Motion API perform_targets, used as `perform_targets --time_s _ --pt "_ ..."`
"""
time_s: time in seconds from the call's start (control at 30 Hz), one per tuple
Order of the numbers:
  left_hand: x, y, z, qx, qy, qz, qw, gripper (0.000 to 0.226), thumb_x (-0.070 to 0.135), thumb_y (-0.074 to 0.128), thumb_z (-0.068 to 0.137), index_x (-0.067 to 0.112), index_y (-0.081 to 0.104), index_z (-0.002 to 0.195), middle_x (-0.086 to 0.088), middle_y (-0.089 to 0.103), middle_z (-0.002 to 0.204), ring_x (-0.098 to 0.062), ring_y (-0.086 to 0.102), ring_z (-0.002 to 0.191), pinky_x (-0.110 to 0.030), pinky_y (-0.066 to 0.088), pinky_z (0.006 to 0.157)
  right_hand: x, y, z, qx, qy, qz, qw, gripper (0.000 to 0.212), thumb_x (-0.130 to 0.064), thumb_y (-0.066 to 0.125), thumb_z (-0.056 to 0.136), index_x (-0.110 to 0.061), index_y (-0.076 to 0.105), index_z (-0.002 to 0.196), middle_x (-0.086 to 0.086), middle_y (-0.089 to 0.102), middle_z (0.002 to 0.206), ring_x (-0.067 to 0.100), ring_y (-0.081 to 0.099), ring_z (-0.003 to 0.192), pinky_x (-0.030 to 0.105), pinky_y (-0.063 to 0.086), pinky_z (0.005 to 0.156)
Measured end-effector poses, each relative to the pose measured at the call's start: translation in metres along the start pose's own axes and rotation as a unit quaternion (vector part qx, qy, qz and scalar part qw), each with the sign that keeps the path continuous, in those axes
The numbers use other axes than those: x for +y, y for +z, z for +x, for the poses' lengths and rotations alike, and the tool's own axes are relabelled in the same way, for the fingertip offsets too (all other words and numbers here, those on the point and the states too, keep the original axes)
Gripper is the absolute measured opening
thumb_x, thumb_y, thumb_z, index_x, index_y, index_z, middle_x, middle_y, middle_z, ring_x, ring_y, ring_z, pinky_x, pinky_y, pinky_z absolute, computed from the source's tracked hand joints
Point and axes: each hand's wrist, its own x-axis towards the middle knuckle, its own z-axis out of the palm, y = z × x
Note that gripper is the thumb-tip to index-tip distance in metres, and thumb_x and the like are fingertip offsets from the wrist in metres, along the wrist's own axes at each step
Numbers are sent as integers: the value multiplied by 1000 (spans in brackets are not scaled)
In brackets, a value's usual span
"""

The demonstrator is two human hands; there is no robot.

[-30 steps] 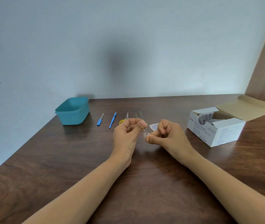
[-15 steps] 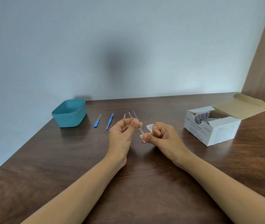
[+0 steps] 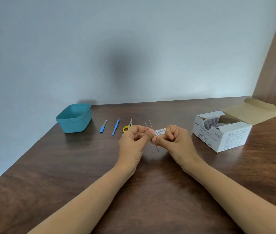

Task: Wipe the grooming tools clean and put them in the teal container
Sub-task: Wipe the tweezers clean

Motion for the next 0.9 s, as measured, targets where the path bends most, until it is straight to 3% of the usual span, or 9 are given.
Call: perform_targets --time_s 0.1,0.2,0.27,0.4,0.57,0.7,0.8,0.9 --pt "1 -1 -1 -22 29 18 999 5 20 71 85 22 68 81 -11 72 85 -16 66 84 -28 49 86 0 1 1 23 -34 -33 999 53 -4 77 76 -18 28 63 -10 53 45 1 50 52 31 40 63" --pt "0 1 -2 -38 34 64 997 9 30 60 93 28 68 95 5 71 87 -5 61 84 -21 46 77 -4 -1 3 41 -15 76 996 49 6 68 80 -17 27 66 -7 60 49 4 57 57 18 43 62" --pt "-1 3 -2 -20 8 81 996 12 31 54 95 26 65 96 9 72 86 -2 60 79 -20 45 73 -5 -3 5 65 13 145 987 48 8 65 81 -18 28 65 -3 62 53 6 53 54 14 39 56" --pt "0 4 -3 -69 -10 107 992 13 20 57 93 17 66 85 6 71 72 -4 60 68 -18 47 72 -4 -5 8 91 55 232 967 49 5 65 80 -20 27 63 -1 52 51 8 34 50 15 34 52" --pt "-1 4 -4 -155 20 134 979 18 21 54 96 20 70 88 0 74 81 -21 67 82 -21 52 72 -8 -1 6 38 84 287 953 41 -4 67 70 -18 29 65 4 58 55 12 46 47 19 43 49" --pt "1 2 -3 -173 11 106 979 19 15 54 96 18 68 83 6 69 71 -3 63 72 -14 48 67 -7 -2 6 59 91 277 955 39 -4 69 66 -18 32 64 5 58 56 11 43 47 18 44 50" --pt "3 3 -4 -193 8 97 976 20 14 54 96 18 68 82 5 69 70 -3 62 70 -13 47 66 -8 -4 8 87 114 320 936 38 -6 70 62 -19 34 63 5 57 59 10 39 47 16 43 49" --pt "5 4 -4 -205 6 96 974 21 14 54 96 18 68 81 3 69 71 -4 62 70 -13 47 66 -6 -6 10 101 130 348 923 38 -7 69 63 -20 34 63 16 58 77 9 42 46 16 44 48"
